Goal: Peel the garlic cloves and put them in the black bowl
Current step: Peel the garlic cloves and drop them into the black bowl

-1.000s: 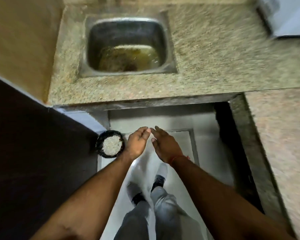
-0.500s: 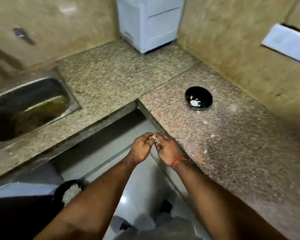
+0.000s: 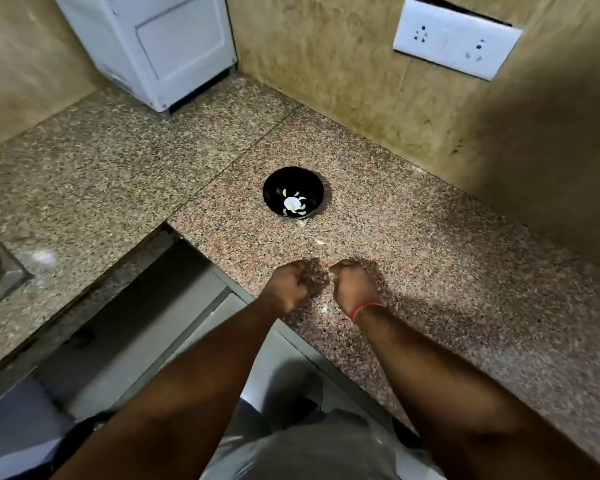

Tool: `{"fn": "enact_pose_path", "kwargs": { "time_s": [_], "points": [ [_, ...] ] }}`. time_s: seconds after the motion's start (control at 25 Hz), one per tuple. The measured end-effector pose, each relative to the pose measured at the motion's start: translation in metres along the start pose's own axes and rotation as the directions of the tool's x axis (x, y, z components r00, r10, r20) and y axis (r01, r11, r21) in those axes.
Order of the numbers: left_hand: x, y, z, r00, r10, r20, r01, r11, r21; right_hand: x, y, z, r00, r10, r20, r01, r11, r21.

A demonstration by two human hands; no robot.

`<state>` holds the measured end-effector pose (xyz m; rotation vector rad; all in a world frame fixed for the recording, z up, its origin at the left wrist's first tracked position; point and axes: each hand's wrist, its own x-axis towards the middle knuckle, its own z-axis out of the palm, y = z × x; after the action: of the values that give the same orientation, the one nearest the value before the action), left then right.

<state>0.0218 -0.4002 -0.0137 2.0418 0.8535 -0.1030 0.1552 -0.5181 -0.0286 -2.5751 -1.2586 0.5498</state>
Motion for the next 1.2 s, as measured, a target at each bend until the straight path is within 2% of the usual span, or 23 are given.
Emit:
{"fn": "enact_pose_path", "kwargs": {
  "time_s": [0.16,0.28,0.36,0.44,0.6,0.72,0.96,1.08,1.2],
  "points": [
    [0.026,-0.002,0.003,0.999,0.01,0.05,-0.018,0.987,0.157,0.022,0.011,0.005,1.0,-0.022,0.019,0.023,0.999,-0.044],
    [0.038,-0.006,0.002,0.999,0.051,0.006,-0.051,0.976,0.213,0.033,0.013,0.006,0.997,-0.017,0.07,0.021,0.998,-0.057],
    [0.045,-0.012,-0.002,0.998,0.047,-0.028,-0.04,0.975,0.219,0.041,0.012,0.005,0.995,0.002,0.095,-0.004,1.0,0.013],
    [0.055,-0.02,-0.01,0.998,0.031,-0.057,-0.018,0.976,0.216,0.055,0.003,-0.006,0.999,0.031,0.036,-0.036,0.99,0.133],
    [0.072,-0.032,-0.024,0.99,0.004,-0.14,0.029,0.972,0.234,0.098,-0.033,-0.036,0.99,-0.046,-0.133,0.08,0.961,0.265],
    [0.083,-0.035,-0.032,0.987,-0.032,-0.16,0.065,0.977,0.204,0.137,-0.061,-0.048,0.985,-0.056,-0.165,0.096,0.966,0.24],
    [0.097,-0.047,-0.039,0.989,-0.028,-0.143,0.06,0.973,0.222,0.178,-0.07,-0.037,0.997,-0.018,-0.073,0.028,0.99,0.14],
    [0.097,-0.049,-0.039,0.986,-0.01,-0.167,0.045,0.978,0.203,0.172,-0.065,-0.037,0.988,-0.037,-0.147,0.071,0.971,0.229],
    [0.094,-0.048,-0.034,0.981,0.018,-0.194,0.026,0.975,0.222,0.146,-0.052,-0.029,0.952,-0.034,-0.304,0.138,0.935,0.326]
  ]
}}
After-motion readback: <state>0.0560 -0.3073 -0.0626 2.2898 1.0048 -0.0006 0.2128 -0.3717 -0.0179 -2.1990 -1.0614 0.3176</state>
